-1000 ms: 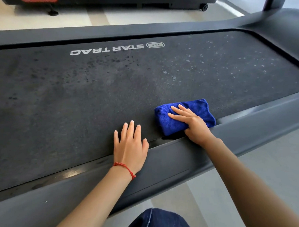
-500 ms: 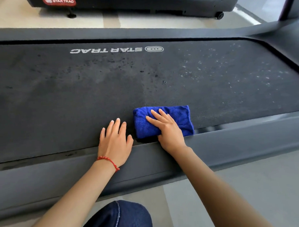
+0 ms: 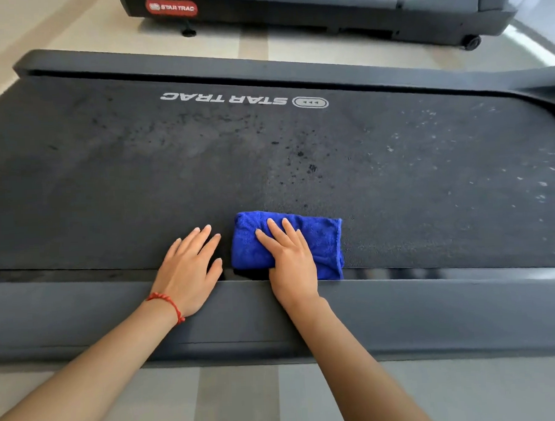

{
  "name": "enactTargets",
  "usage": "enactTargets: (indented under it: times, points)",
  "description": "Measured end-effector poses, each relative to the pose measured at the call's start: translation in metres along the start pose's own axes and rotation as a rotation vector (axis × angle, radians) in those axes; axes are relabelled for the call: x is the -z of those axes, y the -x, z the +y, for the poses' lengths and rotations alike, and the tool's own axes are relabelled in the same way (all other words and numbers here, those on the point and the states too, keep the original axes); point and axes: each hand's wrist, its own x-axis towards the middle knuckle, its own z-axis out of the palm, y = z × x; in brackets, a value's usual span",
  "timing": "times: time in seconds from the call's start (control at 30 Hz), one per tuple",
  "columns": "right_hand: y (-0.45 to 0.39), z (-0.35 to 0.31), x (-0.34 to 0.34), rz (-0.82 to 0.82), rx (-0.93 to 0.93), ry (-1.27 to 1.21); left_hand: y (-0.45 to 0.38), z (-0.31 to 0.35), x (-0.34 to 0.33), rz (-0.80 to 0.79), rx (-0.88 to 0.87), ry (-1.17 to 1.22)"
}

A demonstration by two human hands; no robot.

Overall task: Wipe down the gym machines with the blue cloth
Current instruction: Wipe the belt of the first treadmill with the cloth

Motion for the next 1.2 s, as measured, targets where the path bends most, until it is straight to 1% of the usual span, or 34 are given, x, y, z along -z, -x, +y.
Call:
enactTargets:
  times: [0.27,0.33,0.43,0.53,0.73,1.2]
  points:
    - [-0.016,0.014,0.002,0.000,0.062,0.011,-0.004,-0.003,-0.004,-0.002,-0.025,-0.027]
    - [-0.022,0.017,0.003,-0.017,0.065,0.019,-0.004,-0.003,-0.003,-0.015,-0.026,-0.028]
    - [-0.031,0.021,-0.001,0.015,0.061,0.004,-0.005,-0.003,-0.002,-0.027,-0.031,-0.032]
    - [-0.041,0.027,-0.005,0.014,0.061,0.009,-0.006,-0.005,-0.003,-0.024,-0.036,-0.030]
    - [-0.076,0.041,-0.003,-0.014,0.062,0.015,-0.006,-0.006,-0.004,0.007,-0.046,-0.025]
    - [-0.159,0.073,-0.001,0.035,0.019,0.050,-0.006,-0.007,-0.006,0.032,-0.048,-0.024]
